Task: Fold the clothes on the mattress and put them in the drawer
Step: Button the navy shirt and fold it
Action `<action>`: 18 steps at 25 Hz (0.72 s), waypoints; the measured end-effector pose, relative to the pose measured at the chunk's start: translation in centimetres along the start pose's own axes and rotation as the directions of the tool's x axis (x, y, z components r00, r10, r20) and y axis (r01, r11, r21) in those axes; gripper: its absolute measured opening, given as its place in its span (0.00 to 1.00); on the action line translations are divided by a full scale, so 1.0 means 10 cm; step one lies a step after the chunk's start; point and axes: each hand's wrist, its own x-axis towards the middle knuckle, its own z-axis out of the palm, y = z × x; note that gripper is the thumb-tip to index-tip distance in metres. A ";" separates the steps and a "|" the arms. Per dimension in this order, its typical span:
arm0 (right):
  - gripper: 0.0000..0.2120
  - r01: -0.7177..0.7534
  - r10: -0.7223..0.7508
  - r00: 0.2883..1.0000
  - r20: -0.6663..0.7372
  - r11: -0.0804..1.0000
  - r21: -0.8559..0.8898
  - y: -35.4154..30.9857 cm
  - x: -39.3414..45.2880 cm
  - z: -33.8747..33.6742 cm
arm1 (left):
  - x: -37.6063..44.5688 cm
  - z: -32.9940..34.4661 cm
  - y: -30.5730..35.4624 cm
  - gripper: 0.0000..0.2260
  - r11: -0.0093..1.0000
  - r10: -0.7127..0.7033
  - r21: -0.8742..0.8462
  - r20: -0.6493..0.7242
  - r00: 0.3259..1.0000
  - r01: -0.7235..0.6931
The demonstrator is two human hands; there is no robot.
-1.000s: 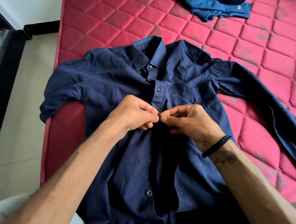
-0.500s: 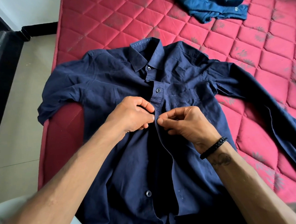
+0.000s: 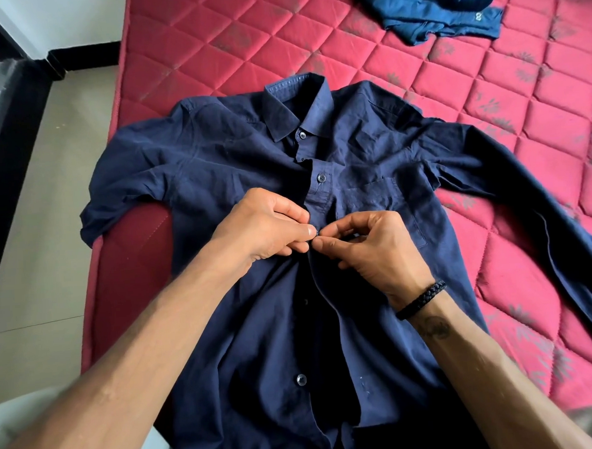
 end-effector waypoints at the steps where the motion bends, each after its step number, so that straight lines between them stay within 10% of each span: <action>1: 0.07 -0.001 0.001 1.000 0.005 1.000 0.001 0.00 0.00 0.00 | 0.00 0.00 0.00 0.08 1.000 0.007 0.006 -0.011 1.000 -0.007; 18: 0.03 -0.032 0.023 0.998 0.062 0.987 0.156 0.03 0.03 -0.01 | 0.05 0.04 -0.03 0.13 0.998 0.062 0.021 -0.041 0.997 -0.061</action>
